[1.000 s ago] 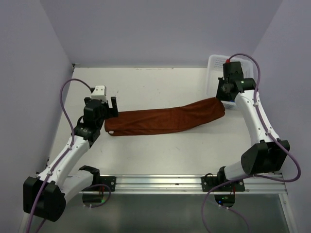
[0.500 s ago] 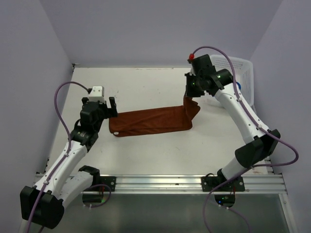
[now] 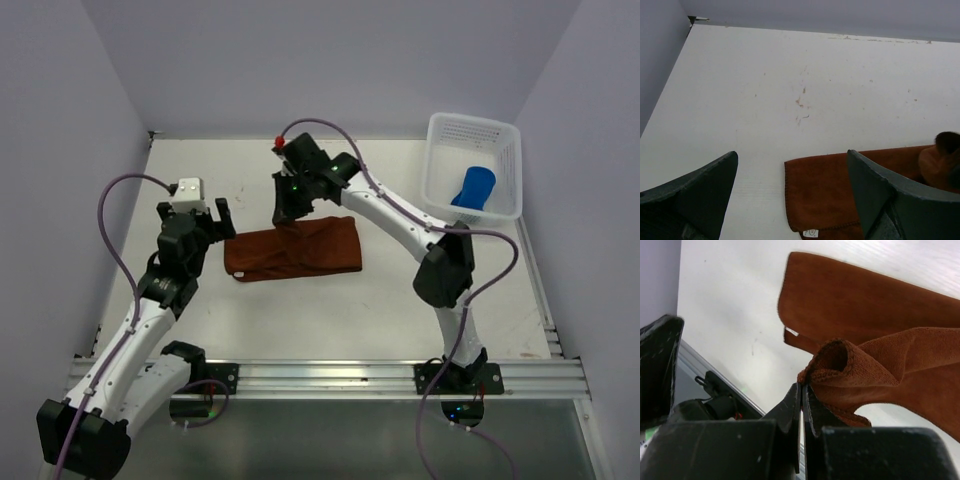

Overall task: Roll the towels
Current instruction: Fold the towel

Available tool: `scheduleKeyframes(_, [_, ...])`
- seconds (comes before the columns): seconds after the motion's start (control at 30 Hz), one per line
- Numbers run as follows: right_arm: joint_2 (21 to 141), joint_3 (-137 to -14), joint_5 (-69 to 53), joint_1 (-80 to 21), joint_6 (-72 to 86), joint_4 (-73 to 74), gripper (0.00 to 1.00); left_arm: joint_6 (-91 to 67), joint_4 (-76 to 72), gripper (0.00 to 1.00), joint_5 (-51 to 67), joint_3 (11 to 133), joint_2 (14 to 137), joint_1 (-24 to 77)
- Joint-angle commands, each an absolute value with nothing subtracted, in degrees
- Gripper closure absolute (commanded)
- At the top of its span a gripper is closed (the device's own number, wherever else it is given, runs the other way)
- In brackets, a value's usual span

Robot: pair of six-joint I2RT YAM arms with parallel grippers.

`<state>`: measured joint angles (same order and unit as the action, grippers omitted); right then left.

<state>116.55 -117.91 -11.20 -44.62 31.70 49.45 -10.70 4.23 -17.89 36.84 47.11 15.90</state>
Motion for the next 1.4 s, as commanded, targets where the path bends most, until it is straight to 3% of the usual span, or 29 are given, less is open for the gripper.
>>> scheduleKeyframes(0.0, [122.3, -125.4, -16.7, -47.6, 36.2, 46.2, 1.0, -9.8, 3.1, 0.07, -21.6, 36.4, 45.2, 16.4])
scheduleKeyframes(0.27, [132.5, -131.1, -20.7, -50.6, 40.9, 42.4, 1.0, -9.6, 3.1, 0.07, -21.7, 36.5, 45.2, 17.1])
scheduleKeyframes(0.83, [130.3, -132.6, -19.0, -50.9, 41.5, 42.7, 1.0, -9.8, 3.1, 0.07, -21.1, 36.6, 44.8, 17.6])
scheduleKeyframes(1.23, [140.3, -135.0, -25.4, -50.9, 47.8, 32.0, 1.0, -9.7, 3.2, 0.07, -21.4, 36.4, 44.6, 18.1])
scheduleKeyframes(1.27, [142.0, -135.4, -26.2, -51.0, 48.1, 30.5, 0.96, -9.7, 3.2, 0.07, -21.4, 36.4, 44.6, 18.2])
scheduleKeyframes(1.33, [143.7, -135.8, -27.5, -50.9, 49.5, 28.4, 0.63, -9.8, 3.2, 0.07, -21.4, 36.4, 44.5, 18.2])
scheduleKeyframes(1.37, [144.3, -136.0, -28.3, -50.9, 49.8, 27.3, 0.56, -9.7, 3.2, 0.07, -21.4, 36.4, 44.6, 18.3])
